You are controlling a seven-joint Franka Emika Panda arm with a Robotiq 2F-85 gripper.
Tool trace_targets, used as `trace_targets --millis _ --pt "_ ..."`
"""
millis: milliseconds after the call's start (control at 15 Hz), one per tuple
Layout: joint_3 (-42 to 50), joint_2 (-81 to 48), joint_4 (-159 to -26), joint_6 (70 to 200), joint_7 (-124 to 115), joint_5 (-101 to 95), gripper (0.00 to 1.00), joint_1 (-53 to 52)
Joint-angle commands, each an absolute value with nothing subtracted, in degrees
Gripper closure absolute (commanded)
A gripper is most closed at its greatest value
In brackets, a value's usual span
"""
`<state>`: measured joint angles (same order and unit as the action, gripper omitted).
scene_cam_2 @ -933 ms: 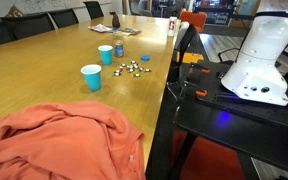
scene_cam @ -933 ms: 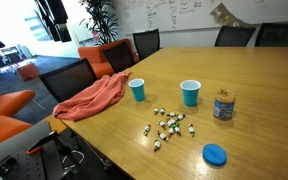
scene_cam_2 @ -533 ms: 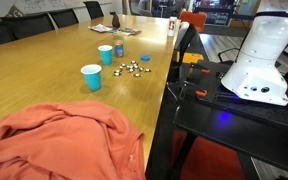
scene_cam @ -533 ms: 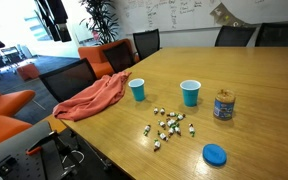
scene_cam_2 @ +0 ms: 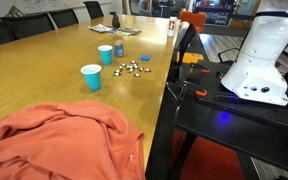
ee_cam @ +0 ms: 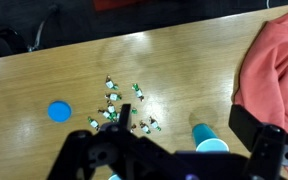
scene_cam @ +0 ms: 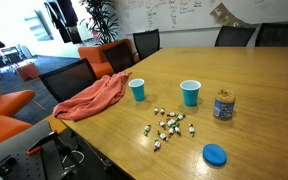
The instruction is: Put one candy in each cup
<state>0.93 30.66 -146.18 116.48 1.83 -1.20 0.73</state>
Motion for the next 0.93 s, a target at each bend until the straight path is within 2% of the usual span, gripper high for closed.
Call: trace_targets --millis 0,400,733,800,867 --pt "0.9 23.8 -146.5 126.8 0.3 -3.3 0.0 2.2" --pt "1.5 6.5 -145.4 144.9 -3.0 -7.8 0.0 5.6" --pt "3.2 -5.3 -141.7 149.4 -6.8 -11.0 0.0 5.7" --pt "3.2 -1.6 -144.4 148.8 -3.9 -9.0 0.0 5.2" --pt "3.5 -3.2 -143.8 148.9 -4.0 -9.1 0.0 5.1"
